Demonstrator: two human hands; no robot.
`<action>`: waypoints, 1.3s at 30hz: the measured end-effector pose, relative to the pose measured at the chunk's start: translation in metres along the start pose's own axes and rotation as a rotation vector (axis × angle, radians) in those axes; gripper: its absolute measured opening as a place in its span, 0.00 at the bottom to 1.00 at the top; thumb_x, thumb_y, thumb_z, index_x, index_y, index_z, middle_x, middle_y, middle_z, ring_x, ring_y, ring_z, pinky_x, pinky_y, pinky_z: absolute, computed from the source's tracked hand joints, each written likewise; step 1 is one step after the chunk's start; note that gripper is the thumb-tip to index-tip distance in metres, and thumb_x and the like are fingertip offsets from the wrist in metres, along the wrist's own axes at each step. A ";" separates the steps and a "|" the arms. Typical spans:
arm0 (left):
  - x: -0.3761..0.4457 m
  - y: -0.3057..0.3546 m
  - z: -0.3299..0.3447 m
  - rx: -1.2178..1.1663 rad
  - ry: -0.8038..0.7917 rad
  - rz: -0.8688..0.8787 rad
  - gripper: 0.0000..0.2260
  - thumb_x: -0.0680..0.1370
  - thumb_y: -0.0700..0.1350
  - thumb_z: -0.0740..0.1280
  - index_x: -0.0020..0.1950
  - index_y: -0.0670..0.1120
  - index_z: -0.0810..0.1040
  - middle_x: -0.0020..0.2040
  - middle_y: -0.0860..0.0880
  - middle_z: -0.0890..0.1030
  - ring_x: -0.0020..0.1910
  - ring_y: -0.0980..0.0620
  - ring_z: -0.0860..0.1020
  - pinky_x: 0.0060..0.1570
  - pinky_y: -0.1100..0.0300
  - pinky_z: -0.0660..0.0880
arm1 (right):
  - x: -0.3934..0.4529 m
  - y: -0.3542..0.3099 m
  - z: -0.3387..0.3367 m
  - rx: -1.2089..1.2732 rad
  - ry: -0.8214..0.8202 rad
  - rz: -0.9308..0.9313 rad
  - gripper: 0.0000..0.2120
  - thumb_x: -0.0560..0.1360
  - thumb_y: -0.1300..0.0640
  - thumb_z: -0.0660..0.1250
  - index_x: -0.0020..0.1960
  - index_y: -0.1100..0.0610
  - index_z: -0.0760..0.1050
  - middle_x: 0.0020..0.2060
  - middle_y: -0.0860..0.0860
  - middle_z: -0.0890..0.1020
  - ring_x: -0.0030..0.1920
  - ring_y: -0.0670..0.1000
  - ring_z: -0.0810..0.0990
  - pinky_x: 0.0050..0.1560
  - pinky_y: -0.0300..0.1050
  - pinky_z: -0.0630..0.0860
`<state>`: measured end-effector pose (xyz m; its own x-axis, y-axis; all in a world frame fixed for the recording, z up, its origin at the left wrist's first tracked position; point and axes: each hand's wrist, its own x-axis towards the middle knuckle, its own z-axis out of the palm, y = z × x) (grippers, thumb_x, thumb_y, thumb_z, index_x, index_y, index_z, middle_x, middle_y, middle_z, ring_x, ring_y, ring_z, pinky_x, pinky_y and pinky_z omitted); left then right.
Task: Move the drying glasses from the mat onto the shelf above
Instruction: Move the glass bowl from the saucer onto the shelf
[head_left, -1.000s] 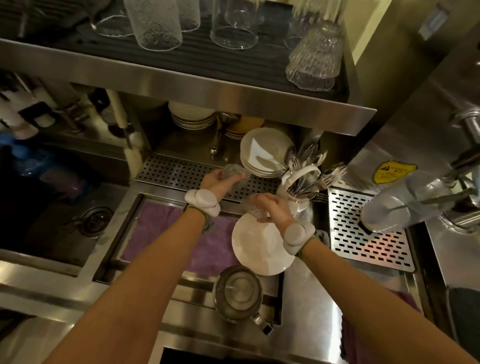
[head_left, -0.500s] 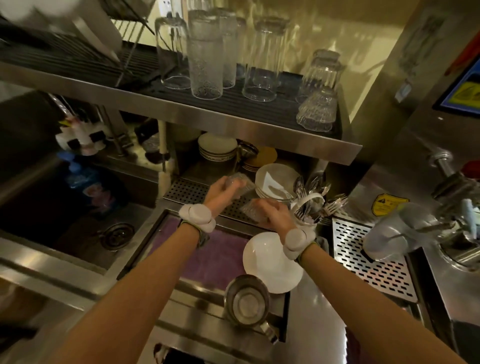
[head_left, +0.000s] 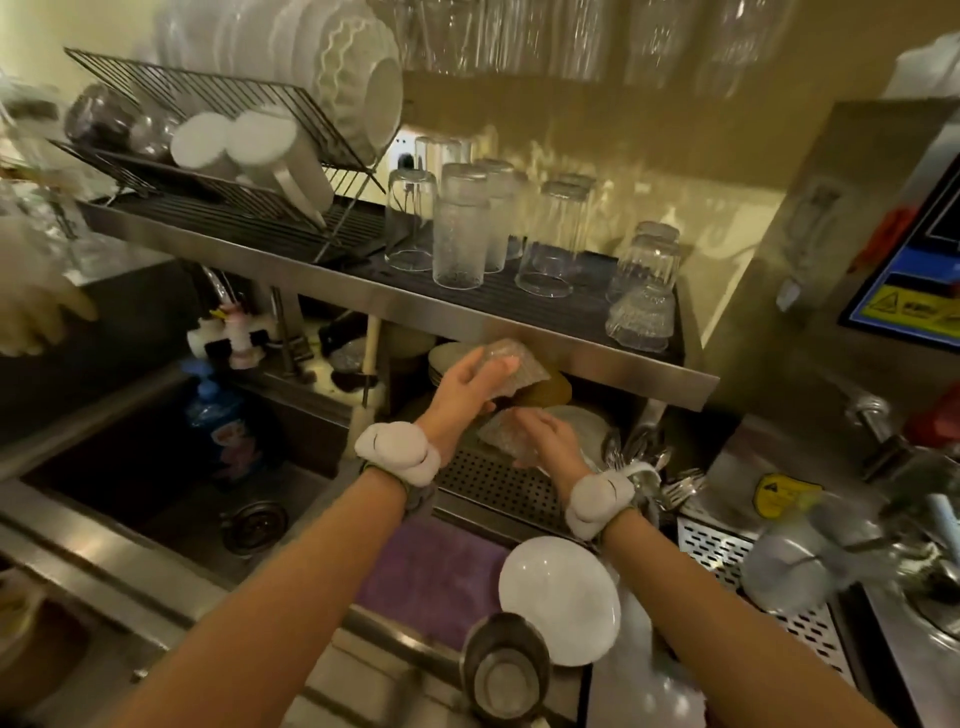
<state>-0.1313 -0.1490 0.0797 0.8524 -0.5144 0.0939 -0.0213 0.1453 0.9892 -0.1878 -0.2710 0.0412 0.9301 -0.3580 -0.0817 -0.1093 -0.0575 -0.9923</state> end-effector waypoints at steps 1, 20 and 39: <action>0.001 0.004 0.001 -0.030 -0.009 0.006 0.12 0.72 0.55 0.66 0.53 0.55 0.77 0.47 0.56 0.82 0.49 0.56 0.79 0.46 0.62 0.74 | 0.001 -0.005 0.001 0.003 -0.014 -0.014 0.09 0.79 0.55 0.61 0.54 0.55 0.77 0.47 0.47 0.78 0.52 0.49 0.75 0.43 0.46 0.78; 0.028 0.104 0.014 -0.262 0.168 0.240 0.18 0.76 0.52 0.65 0.63 0.45 0.75 0.50 0.48 0.81 0.45 0.53 0.80 0.43 0.62 0.78 | 0.022 -0.138 -0.009 -0.027 0.013 -0.330 0.05 0.76 0.50 0.66 0.46 0.49 0.78 0.40 0.42 0.80 0.41 0.40 0.79 0.36 0.34 0.78; 0.083 0.085 0.024 -0.126 0.166 0.048 0.29 0.73 0.49 0.70 0.71 0.40 0.67 0.65 0.42 0.76 0.64 0.47 0.75 0.66 0.52 0.72 | 0.083 -0.124 -0.030 -0.320 0.143 -0.304 0.22 0.72 0.50 0.70 0.63 0.57 0.75 0.58 0.55 0.80 0.58 0.55 0.79 0.60 0.52 0.77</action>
<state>-0.0750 -0.1997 0.1742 0.9264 -0.3598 0.1106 -0.0075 0.2760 0.9611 -0.1078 -0.3218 0.1605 0.8814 -0.4044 0.2443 0.0370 -0.4563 -0.8891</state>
